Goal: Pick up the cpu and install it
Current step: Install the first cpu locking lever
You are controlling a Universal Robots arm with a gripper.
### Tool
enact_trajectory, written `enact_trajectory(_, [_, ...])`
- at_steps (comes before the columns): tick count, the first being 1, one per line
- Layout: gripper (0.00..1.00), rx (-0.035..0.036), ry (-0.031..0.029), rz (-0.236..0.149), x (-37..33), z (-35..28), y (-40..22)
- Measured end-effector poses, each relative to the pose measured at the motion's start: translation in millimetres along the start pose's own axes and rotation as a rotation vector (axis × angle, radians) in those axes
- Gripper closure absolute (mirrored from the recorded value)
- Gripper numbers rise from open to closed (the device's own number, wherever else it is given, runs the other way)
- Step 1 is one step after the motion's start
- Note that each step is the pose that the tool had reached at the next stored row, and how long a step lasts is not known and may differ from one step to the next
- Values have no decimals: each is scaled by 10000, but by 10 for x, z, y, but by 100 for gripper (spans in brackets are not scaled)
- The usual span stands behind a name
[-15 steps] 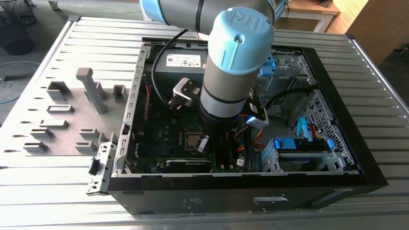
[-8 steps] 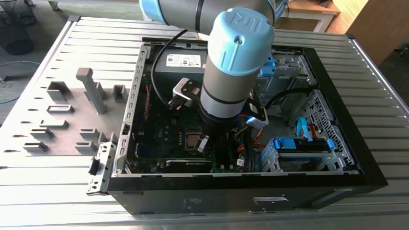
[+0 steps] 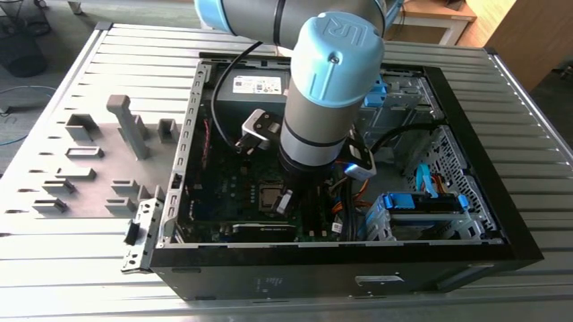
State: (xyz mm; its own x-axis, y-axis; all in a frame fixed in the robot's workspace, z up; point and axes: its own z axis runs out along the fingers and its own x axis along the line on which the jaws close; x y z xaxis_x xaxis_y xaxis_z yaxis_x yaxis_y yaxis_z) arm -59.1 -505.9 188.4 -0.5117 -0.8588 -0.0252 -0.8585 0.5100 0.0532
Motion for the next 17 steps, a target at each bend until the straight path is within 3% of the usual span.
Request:
enact_trajectory(3, [89, -26, -52, -2, 12, -1, -4])
enact_trajectory(9, [89, -29, -55, -2, 18, -1, -6])
enact_trajectory(14, [89, -75, -133, -6, 60, -3, -25])
enact_trajectory(17, [89, -78, -135, -4, 63, -4, -26])
